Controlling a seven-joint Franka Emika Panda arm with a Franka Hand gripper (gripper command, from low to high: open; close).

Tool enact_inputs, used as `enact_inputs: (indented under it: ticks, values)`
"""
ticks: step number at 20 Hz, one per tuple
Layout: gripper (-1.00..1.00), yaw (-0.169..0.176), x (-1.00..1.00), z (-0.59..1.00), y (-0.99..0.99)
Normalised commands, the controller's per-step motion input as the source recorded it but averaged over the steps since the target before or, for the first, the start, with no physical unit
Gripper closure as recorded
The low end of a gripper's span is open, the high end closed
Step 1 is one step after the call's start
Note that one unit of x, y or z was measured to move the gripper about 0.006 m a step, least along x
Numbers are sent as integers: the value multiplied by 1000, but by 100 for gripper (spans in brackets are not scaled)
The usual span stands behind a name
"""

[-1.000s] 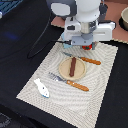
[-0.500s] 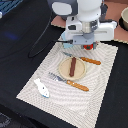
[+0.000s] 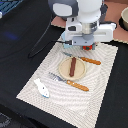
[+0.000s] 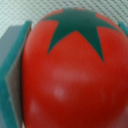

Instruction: Interact with the objects in diverse but meaningful ways.

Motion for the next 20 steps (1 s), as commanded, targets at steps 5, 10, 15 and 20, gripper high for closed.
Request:
enact_inputs:
  ticks: [5,10,15,20]
  values:
    - [-100,-8,385,702,175]
    - [-100,-12,446,981,233]
    - [-100,25,240,558,145]
    - [-100,45,-19,65,137]
